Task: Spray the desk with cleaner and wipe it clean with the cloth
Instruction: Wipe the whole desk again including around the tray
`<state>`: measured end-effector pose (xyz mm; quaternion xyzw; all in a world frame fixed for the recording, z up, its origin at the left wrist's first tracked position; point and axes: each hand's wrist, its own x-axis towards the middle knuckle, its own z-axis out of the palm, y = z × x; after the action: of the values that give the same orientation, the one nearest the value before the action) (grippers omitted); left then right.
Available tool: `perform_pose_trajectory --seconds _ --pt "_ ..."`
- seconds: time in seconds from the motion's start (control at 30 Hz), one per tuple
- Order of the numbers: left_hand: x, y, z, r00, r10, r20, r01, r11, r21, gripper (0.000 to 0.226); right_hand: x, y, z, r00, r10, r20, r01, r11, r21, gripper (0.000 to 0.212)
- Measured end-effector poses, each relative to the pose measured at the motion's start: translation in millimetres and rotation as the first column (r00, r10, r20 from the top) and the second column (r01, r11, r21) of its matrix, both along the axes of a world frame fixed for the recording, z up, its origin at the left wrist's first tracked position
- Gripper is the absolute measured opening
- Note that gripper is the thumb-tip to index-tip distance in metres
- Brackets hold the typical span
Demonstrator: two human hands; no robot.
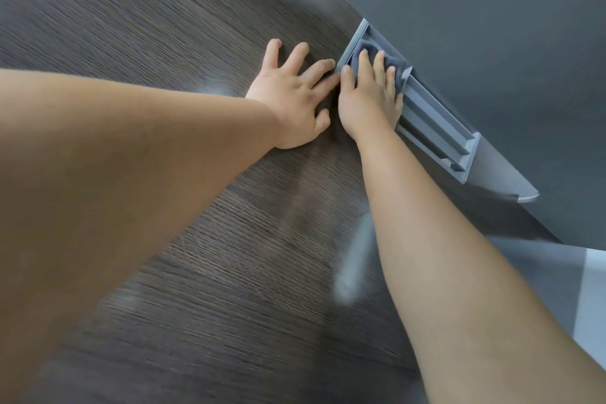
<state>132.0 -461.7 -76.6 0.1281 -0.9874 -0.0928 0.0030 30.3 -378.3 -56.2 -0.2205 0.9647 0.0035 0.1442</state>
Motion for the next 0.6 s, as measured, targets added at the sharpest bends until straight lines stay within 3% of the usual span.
perform_pose_trajectory --seconds 0.17,0.37,0.6 --pt "-0.1 0.2 1.3 1.0 -0.007 0.004 0.007 1.0 0.0 0.06 -8.4 38.3 7.6 0.972 0.233 -0.014 -0.233 0.971 -0.046 0.049" --pt "0.9 1.7 1.8 1.0 0.005 0.002 -0.005 1.0 -0.004 0.067 5.8 23.7 -1.1 0.993 0.103 -0.061 -0.11 0.986 -0.128 0.05" --pt "1.6 2.1 0.5 1.0 0.003 -0.009 -0.003 1.0 -0.012 0.068 -19.2 47.8 6.2 0.949 0.313 -0.049 -0.317 0.941 -0.123 0.048"
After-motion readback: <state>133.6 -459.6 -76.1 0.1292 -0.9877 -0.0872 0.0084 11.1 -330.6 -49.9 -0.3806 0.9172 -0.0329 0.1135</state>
